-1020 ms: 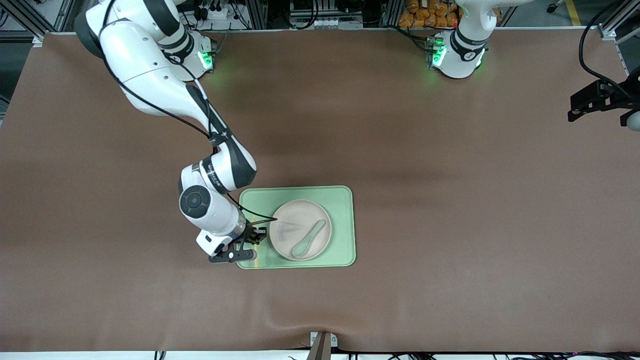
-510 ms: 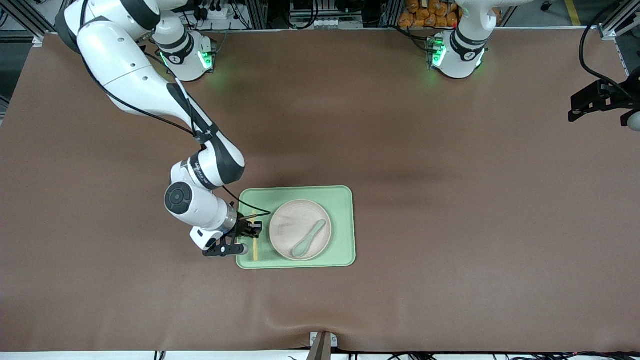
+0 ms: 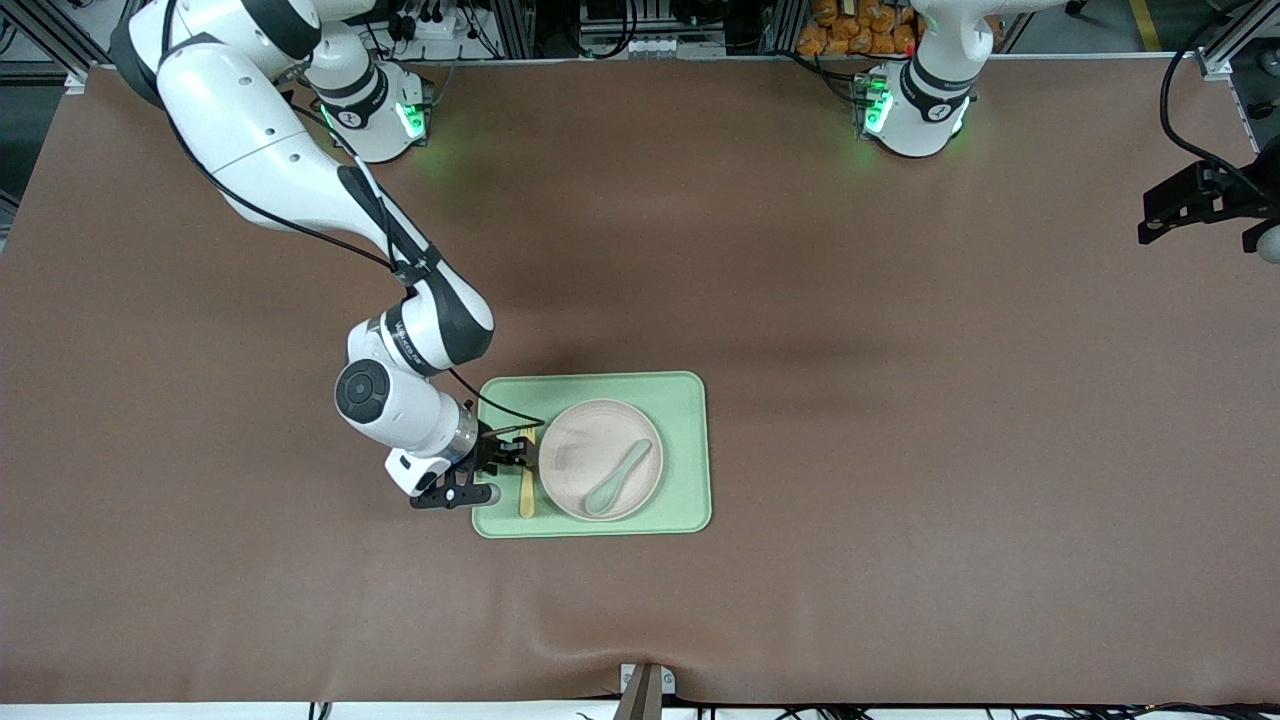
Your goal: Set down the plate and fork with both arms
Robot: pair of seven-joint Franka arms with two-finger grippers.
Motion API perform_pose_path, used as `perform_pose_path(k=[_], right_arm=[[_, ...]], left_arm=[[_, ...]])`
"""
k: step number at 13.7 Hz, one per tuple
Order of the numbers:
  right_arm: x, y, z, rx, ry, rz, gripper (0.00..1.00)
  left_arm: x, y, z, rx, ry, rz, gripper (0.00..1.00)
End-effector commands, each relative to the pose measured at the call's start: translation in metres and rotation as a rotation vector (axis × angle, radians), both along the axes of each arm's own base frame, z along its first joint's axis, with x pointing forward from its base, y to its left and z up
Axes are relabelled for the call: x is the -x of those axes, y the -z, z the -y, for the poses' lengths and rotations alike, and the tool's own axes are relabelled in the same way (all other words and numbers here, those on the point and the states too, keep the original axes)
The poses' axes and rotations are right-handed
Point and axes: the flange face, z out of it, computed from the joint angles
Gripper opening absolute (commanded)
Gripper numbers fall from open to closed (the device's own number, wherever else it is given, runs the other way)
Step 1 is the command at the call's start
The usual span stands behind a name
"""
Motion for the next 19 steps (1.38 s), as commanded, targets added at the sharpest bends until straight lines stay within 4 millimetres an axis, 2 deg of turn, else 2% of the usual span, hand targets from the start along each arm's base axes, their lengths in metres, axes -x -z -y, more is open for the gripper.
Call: perform_pose_path(k=[1,4,7,11,14,17,18,19], right_arm=[[-0.005,-0.037,0.005,-0.009,0.008,-0.005,0.75],[-0.013,-0.084,0.018,0.016,0.005,-0.016,0.83],[-0.019,-0.139,0.039,0.033,0.015,0.034,0.92],[-0.025,-0.185,0.093,0.160,0.008,0.084,1.00],[-0.028,-0.229,0.140,0.212,0.050,0.035,1.00],[-0.015,-0.276,0.159,0.241,0.067,0.009,1.00],[-0.010,-0.295,0.180,0.249,0.096,0.016,1.00],[-0.004,-0.304,0.183,0.261,0.093,0.001,1.00]], left_arm=[[0.000,0.000,-0.003,-0.003,0.018,0.001,1.00],[0.000,0.002,-0.003,-0.003,0.018,-0.002,1.00],[0.000,0.002,-0.002,-0.001,0.020,-0.002,1.00],[0.000,0.002,-0.002,0.003,0.019,-0.003,1.00],[0.000,0.001,-0.005,0.005,0.014,-0.001,1.00],[0.000,0.002,-0.006,0.005,0.011,-0.003,1.00],[0.000,0.002,-0.007,0.005,0.011,-0.003,1.00],[0.000,0.002,-0.008,0.005,0.008,-0.003,1.00]])
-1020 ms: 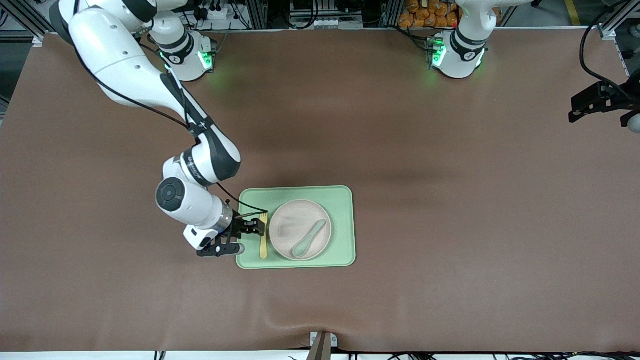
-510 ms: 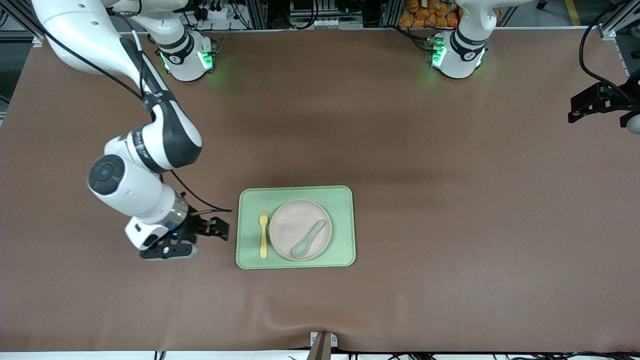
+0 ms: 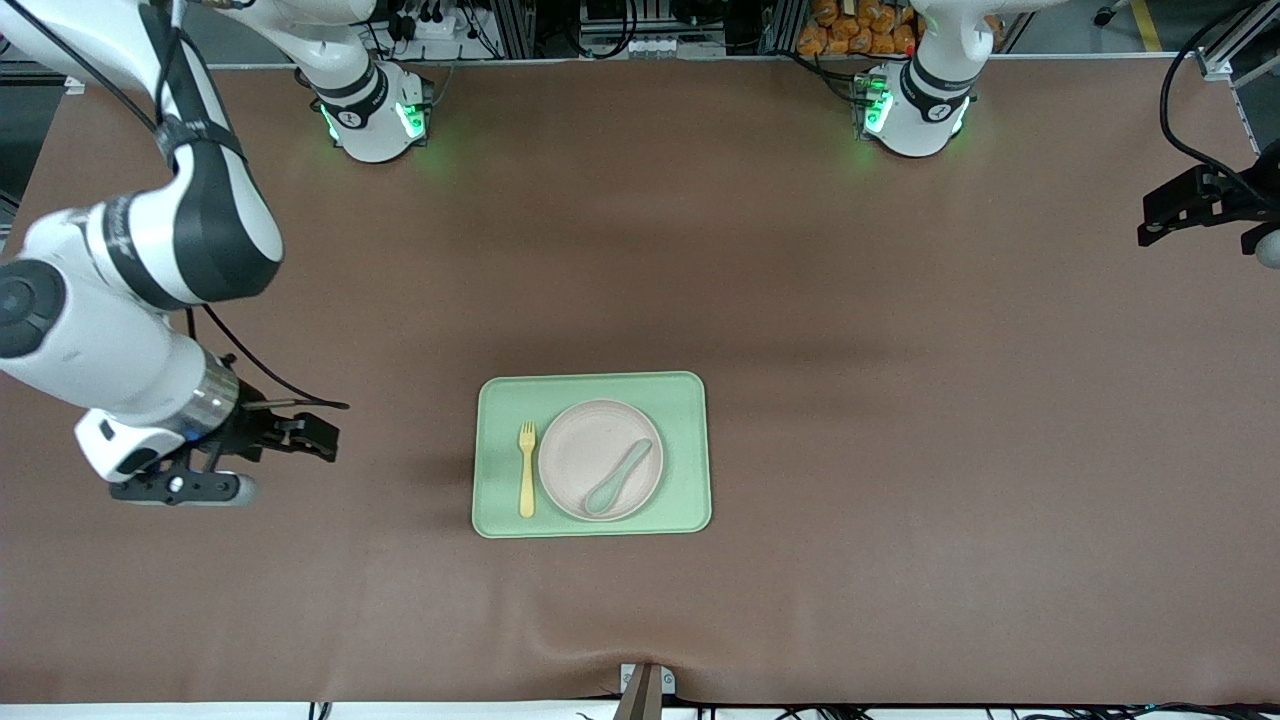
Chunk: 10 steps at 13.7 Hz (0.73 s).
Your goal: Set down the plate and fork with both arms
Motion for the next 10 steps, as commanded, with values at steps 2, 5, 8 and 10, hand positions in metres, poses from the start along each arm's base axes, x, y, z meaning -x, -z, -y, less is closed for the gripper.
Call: perform_pose_path(k=[2,5,8,10], right_arm=[[0.029,-0.054,0.040,0.067,-0.070,-0.023,1.00],[0.065,-0.104,0.084,0.049,-0.095,-0.068,1.00],[0.105,-0.149,0.090,0.046,-0.079,-0.081,1.00],[0.130,-0.171,0.089,0.052,-0.080,-0.054,1.00]], left_arm=[[0.001,-0.002,-0.005,0.005,0.014,0.003,1.00],[0.001,-0.002,-0.004,0.011,0.015,0.006,1.00],[0.001,-0.002,-0.003,0.029,0.016,0.004,1.00],[0.000,-0.001,-0.001,0.038,0.019,0.004,1.00]])
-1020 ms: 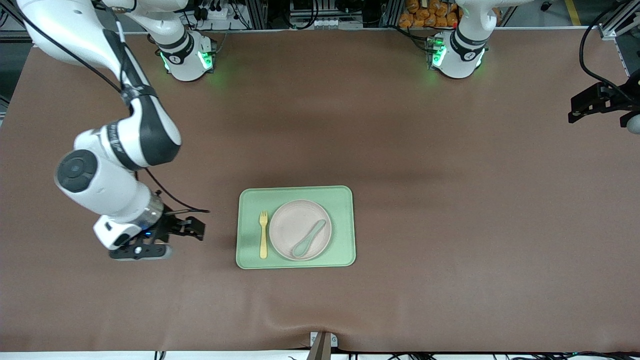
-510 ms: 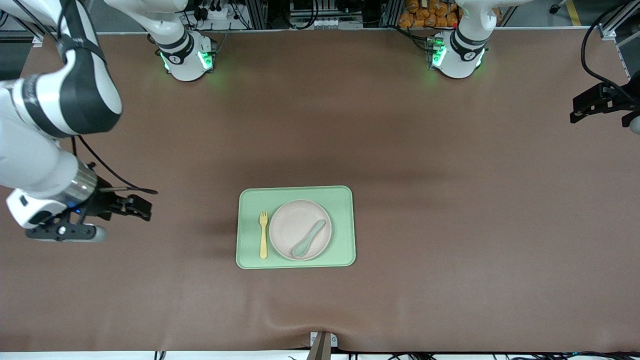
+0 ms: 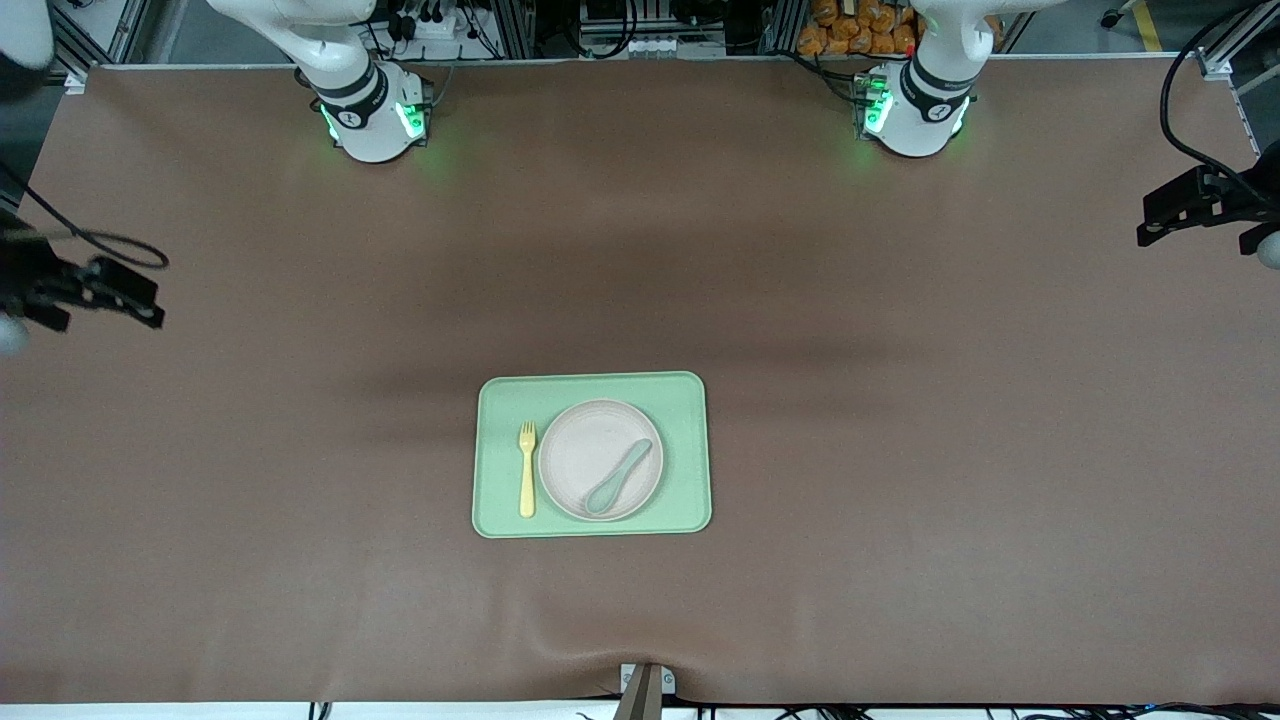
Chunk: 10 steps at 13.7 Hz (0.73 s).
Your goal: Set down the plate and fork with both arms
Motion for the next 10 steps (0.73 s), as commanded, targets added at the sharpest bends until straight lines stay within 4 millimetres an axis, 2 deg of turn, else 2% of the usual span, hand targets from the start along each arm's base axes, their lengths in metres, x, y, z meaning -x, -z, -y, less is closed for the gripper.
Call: perform_pose_path(k=[1,4,5,10], right_arm=[[0.037,-0.024,-0.006,-0.005,-0.012,0.023,1.00],[0.064,-0.041,-0.007,-0.003,-0.015,0.046,1.00],[0.063,-0.042,-0.009,-0.002,-0.020,0.051,1.00],[0.047,-0.021,-0.009,-0.001,-0.018,0.023,1.00]], left_arm=[[-0.003,0.001,0.003,0.055,0.024,0.002,1.00],[-0.007,0.009,0.011,0.130,0.020,-0.015,1.00],[-0.007,0.009,0.012,0.129,0.015,-0.015,1.00],[-0.007,0.010,0.014,0.063,0.022,-0.014,1.00]])
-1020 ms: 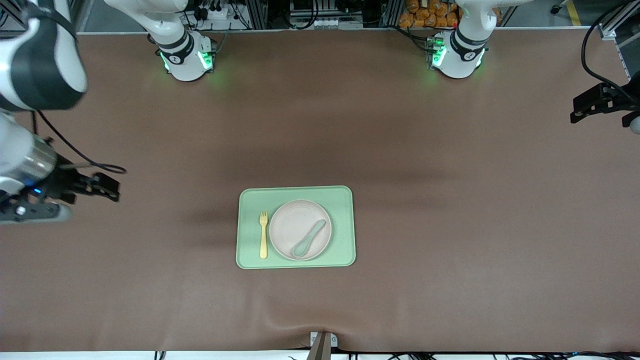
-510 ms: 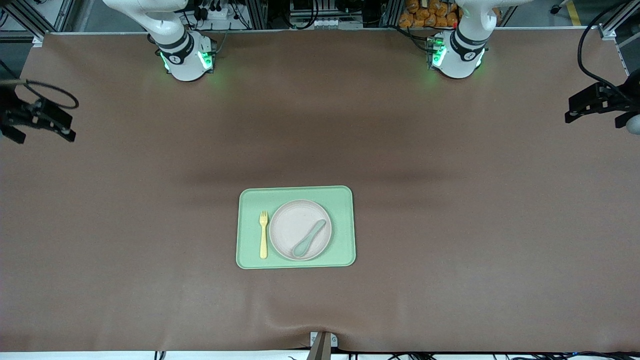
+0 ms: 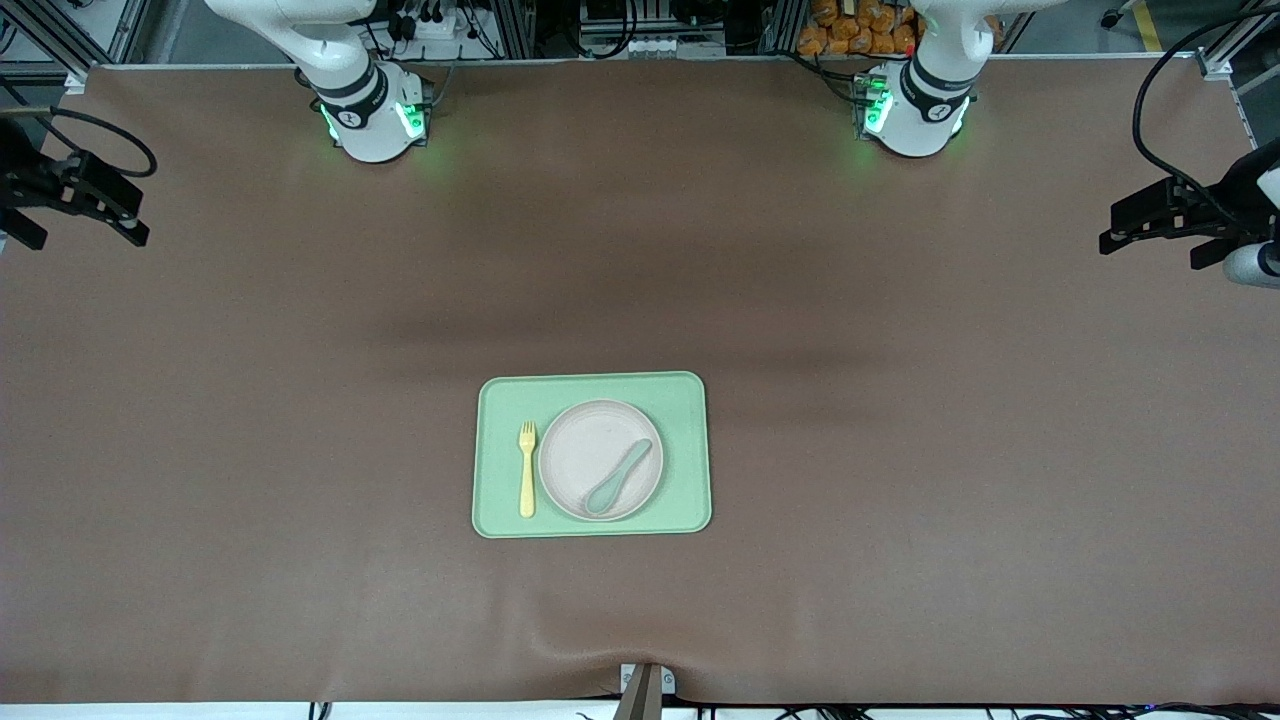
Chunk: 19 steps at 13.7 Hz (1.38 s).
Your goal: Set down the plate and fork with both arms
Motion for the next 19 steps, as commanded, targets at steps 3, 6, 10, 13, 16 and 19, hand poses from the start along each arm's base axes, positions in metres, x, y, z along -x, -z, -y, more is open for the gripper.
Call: perform_pose_path(k=[3,6,10,13,16,19], right_arm=[[-0.007,0.011,0.001,-0.003,-0.006,-0.009,1.00],[-0.007,0.010,0.007,-0.003,0.005,-0.006,1.00],[-0.008,0.012,0.005,-0.003,0.002,-0.009,1.00],[-0.008,0.012,0.005,-0.004,0.002,-0.003,1.00],[-0.014,0.020,0.006,-0.005,0.005,-0.017,1.00],[-0.014,0.020,0.008,-0.007,0.009,-0.017,1.00]], left_arm=[[0.001,-0.004,-0.001,-0.037,0.003,0.013,1.00],[0.001,-0.004,-0.003,-0.038,-0.002,0.013,1.00],[0.001,-0.004,0.004,-0.048,-0.108,0.008,1.00],[0.001,-0.003,0.000,-0.048,-0.111,0.006,1.00],[0.001,-0.002,0.000,-0.048,-0.111,0.005,1.00],[0.001,-0.002,0.000,-0.050,-0.112,0.005,1.00]])
